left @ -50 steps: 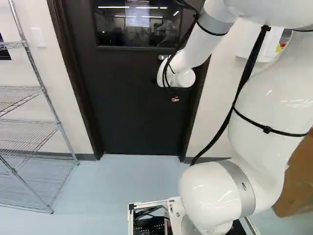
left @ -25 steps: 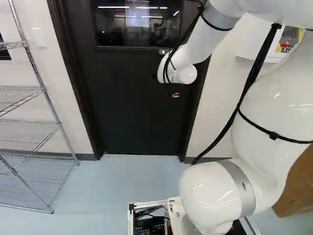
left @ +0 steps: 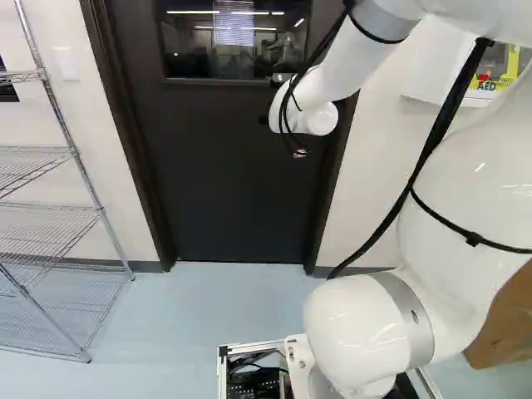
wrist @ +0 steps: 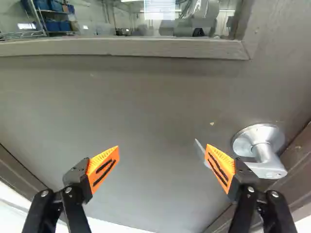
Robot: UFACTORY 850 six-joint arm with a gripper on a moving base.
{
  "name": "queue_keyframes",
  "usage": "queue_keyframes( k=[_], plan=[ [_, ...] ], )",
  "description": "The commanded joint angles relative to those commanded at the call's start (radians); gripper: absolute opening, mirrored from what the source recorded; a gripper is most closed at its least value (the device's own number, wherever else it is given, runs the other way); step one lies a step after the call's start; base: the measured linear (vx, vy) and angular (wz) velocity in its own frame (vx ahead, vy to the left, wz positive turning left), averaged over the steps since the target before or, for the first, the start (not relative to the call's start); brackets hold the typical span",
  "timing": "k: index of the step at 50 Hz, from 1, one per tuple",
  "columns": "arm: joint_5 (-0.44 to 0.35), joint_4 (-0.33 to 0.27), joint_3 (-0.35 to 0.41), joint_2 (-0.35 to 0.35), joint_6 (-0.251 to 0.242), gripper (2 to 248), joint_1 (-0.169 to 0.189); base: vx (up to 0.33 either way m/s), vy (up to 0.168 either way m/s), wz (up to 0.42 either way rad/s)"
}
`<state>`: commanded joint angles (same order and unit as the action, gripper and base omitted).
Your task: Open the door and move inside
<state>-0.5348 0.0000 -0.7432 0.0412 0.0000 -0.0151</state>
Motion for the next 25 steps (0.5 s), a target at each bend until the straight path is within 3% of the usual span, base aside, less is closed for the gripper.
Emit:
queue_keyframes(
  k=[25],
  plan=[
    [0.0, 0.0, -0.041, 0.013, 0.0, 247, 0.033, 0.0, 0.0, 0.0]
  ],
)
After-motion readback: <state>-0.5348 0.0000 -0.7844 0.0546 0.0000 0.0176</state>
